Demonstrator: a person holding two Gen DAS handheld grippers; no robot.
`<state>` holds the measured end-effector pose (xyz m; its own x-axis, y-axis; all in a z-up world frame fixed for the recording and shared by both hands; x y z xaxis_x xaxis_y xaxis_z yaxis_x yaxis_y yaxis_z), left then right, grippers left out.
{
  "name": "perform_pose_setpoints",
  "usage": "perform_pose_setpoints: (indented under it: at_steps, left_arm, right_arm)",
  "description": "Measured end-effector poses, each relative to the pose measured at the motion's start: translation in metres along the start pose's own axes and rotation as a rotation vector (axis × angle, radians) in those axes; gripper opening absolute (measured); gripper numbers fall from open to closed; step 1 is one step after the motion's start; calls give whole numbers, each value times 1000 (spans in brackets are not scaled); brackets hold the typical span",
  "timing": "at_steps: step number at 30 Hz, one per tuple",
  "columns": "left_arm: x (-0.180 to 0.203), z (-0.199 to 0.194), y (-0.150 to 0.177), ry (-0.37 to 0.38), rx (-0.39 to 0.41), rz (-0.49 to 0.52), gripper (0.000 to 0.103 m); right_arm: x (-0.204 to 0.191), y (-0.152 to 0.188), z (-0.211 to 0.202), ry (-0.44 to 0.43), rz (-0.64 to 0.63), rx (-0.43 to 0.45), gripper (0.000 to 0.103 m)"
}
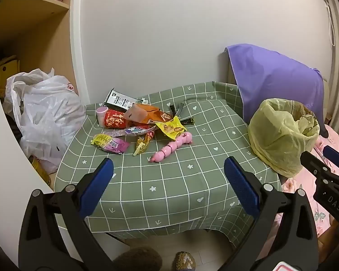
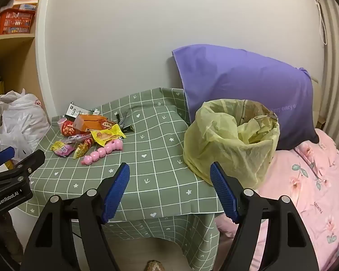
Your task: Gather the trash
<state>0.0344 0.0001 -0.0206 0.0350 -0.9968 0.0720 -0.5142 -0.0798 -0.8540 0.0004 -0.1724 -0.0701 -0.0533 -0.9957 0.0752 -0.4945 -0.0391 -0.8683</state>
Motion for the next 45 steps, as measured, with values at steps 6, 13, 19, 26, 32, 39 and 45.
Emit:
perform_pose_setpoints:
  at_steps: [6, 13, 19, 26, 32, 39, 45]
  left_arm:
    - [0, 0, 0, 3, 1, 4, 94]
    - [6, 1, 3, 4, -6, 13, 94]
    - [9, -1, 3, 23, -10, 17, 94]
    - [12, -2, 4, 42, -16, 24, 94]
    - [12, -3, 3, 49, -14, 28, 94]
    - [13, -4, 4, 48, -15, 27, 94]
    - [13, -4, 3, 47, -13, 28, 94]
  right_arm:
    - [0, 1, -1, -3, 15, -3, 70]
    - [10, 1, -3, 5, 33, 14, 70]
    - [10, 1, -7, 15, 32, 23, 70]
    - [9, 1, -9, 14, 33, 24, 70]
    - [9, 2, -12, 13, 32, 27, 70]
    - [10, 0, -13, 16, 31, 28, 70]
    - [12, -2, -11, 16, 39, 26, 70]
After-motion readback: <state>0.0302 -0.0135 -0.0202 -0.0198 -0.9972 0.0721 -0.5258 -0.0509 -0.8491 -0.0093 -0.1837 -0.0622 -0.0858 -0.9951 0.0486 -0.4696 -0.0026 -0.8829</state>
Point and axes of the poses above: each gripper's, at about its wrist camera, not at the fingertips, and z roughly the way its jaws point, x to its right, y to its underside, the point moved 4 cm from there along z, roughly the way its jaws point, and after that the axes turned 5 degrees about -z, right-handed, at the moved point
